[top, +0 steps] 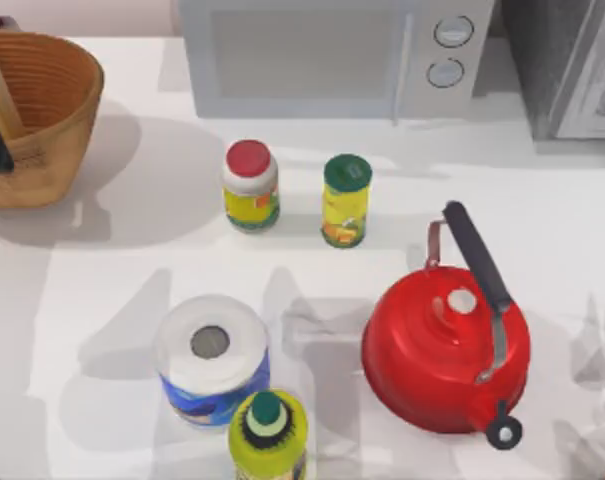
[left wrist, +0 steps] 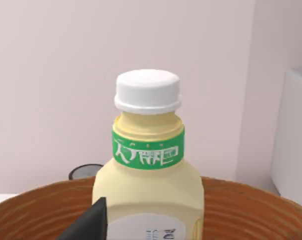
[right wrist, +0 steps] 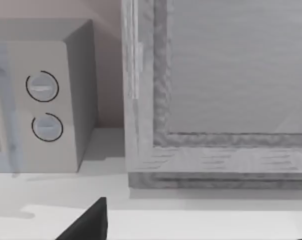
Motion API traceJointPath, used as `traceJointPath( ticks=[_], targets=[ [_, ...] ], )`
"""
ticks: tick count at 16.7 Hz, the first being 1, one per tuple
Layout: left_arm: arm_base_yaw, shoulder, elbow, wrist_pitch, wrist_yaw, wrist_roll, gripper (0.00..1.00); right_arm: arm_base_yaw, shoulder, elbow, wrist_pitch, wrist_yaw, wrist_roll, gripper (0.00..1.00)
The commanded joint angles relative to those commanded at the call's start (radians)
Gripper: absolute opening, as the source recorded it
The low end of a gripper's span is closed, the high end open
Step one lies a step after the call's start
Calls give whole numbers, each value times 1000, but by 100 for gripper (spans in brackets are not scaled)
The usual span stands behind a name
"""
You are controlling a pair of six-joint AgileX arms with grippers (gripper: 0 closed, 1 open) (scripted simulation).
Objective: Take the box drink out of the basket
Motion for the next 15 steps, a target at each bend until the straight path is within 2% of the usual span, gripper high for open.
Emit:
traceJointPath(
  ticks=[4,8,11,15],
  targets=[
    [28,329,104,216,33,4,100,0,0,0,0,0,0,100],
    [50,568,179,373,57,3,100,0,0,0,0,0,0,100],
    [59,666,210,440,67,3,100,0,0,0,0,0,0,100],
    [61,688,217,456,70,3,100,0,0,0,0,0,0,100]
  ],
)
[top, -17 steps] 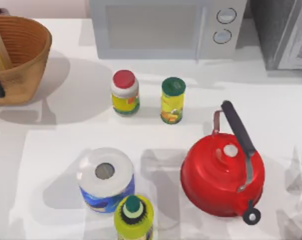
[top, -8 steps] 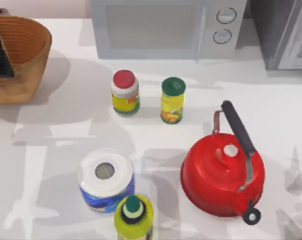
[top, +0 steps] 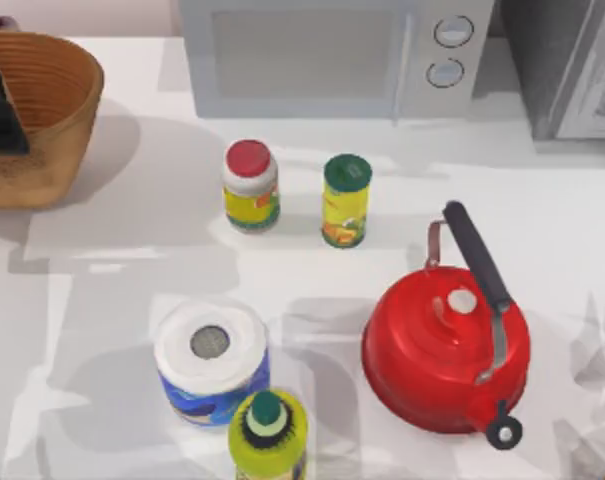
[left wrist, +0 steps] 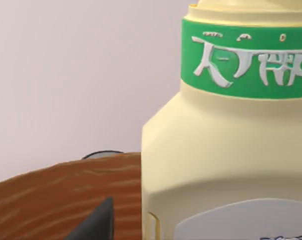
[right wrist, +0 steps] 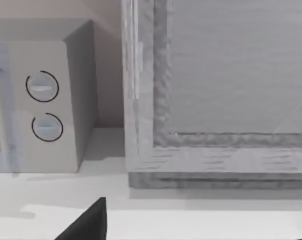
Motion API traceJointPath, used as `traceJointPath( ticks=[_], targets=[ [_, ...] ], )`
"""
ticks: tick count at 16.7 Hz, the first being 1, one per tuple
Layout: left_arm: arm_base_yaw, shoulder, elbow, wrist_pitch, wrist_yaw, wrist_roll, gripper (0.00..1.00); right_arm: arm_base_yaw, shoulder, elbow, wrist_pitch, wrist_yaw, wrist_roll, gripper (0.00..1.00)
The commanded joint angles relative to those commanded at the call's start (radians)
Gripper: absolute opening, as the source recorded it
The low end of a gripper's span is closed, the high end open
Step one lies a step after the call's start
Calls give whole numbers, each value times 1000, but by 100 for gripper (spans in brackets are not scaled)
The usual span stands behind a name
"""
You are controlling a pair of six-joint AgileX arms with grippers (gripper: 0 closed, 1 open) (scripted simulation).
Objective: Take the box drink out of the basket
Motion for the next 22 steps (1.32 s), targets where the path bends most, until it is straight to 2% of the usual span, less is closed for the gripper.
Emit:
traceJointPath(
  ticks=[5,13,18,22],
  targets=[
    [-6,3,18,-13,-6,1,100,0,0,0,0,0,0,100],
    [-26,115,201,-85,-24,-1,100,0,0,0,0,0,0,100],
    [-28,122,214,-91,-26,-1,100,0,0,0,0,0,0,100],
    [-28,122,214,-91,-26,-1,70,0,0,0,0,0,0,100]
  ],
)
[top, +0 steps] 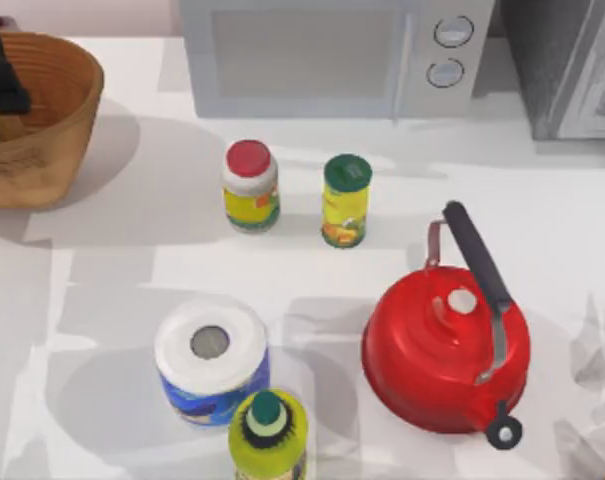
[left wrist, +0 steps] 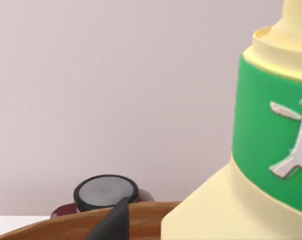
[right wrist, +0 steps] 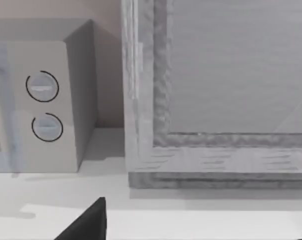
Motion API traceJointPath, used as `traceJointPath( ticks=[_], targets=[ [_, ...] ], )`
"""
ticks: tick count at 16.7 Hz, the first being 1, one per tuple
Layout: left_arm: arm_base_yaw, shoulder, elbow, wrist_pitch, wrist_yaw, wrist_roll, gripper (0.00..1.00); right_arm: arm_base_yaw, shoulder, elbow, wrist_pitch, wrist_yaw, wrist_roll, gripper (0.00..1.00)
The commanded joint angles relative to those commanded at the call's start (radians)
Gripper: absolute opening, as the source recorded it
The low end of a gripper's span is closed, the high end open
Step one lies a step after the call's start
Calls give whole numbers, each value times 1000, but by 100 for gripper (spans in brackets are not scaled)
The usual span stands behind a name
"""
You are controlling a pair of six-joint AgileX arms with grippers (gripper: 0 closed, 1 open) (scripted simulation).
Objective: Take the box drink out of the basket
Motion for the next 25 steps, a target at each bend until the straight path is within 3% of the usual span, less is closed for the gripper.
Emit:
traceJointPath(
  ticks=[9,19,25],
  targets=[
    [0,0,0,0,0,0,2,0,0,0,0,0,0,100],
    [7,-25,-1,-2,1,3,0,0,0,0,0,0,0,100],
    [6,-86,35,-101,-1,4,0,0,0,0,0,0,0,100]
  ],
)
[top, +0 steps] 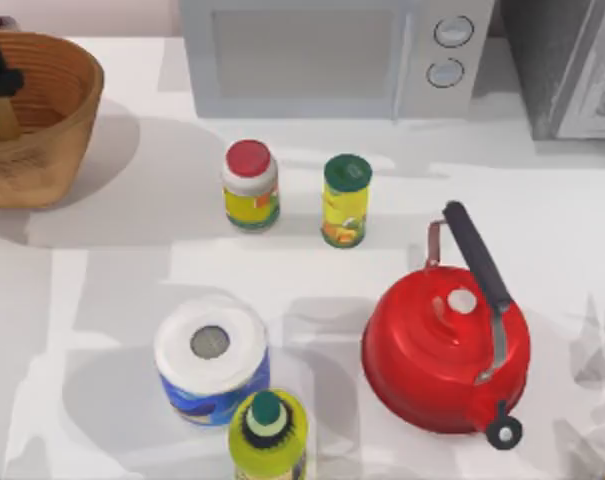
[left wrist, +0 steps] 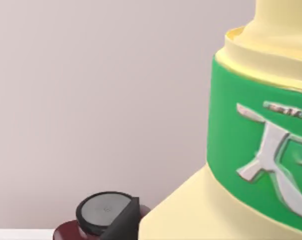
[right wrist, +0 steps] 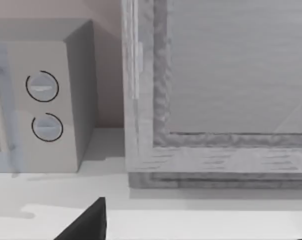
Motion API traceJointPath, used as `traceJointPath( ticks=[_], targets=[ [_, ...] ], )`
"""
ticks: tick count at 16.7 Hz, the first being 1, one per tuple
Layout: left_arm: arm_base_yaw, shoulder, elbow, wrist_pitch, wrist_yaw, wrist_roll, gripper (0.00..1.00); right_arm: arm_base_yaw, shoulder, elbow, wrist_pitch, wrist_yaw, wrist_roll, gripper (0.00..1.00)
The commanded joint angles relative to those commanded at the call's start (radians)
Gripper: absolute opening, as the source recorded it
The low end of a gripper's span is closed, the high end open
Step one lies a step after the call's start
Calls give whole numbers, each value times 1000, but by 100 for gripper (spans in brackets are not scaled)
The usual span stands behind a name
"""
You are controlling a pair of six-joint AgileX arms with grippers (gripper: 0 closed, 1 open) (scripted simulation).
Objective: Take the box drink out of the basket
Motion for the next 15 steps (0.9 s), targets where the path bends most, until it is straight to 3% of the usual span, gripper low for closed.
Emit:
traceJointPath(
  ticks=[15],
  targets=[
    [-2,-175,128,-301,-3,1,0,0,0,0,0,0,0,100]
  ],
)
